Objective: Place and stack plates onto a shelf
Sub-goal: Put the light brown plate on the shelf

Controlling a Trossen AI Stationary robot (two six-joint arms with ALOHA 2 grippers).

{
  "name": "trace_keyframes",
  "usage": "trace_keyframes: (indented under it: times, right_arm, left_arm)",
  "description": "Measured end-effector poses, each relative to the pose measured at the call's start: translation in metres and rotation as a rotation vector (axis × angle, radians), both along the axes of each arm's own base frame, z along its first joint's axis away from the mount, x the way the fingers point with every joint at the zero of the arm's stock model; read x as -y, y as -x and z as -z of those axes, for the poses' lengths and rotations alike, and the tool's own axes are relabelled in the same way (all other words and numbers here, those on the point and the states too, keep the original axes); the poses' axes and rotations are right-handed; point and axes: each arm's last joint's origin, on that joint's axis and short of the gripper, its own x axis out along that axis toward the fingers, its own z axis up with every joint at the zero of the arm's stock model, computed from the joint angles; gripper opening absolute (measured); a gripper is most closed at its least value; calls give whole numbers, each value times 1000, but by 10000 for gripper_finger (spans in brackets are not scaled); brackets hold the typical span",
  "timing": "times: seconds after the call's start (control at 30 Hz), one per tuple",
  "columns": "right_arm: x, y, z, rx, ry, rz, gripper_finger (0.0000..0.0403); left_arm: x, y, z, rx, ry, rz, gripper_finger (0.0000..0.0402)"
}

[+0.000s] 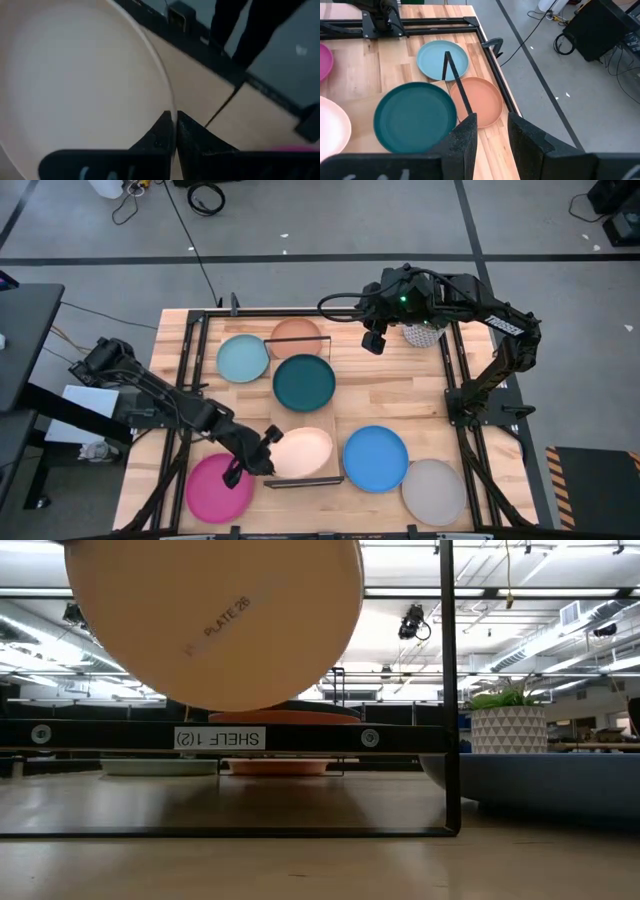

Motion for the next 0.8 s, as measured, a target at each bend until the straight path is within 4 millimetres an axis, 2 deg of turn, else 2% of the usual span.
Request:
trace_keyframes:
  times: [0.17, 0.33, 0.6, 0.8]
  right_arm:
    - [0, 0, 0, 0, 0, 0, 114]
    - [0, 0, 0, 0, -1, 1, 114]
    - [0, 0, 0, 10, -19, 16, 114]
    - [0, 0, 0, 10, -19, 16, 114]
  left_arm:
    - [6, -3, 22, -50, -139, 67, 18]
    - [6, -9, 33, -37, -233, 60, 18]
    - [4, -10, 36, -29, -283, 13, 33]
    - [2, -7, 39, -90, -287, -14, 51]
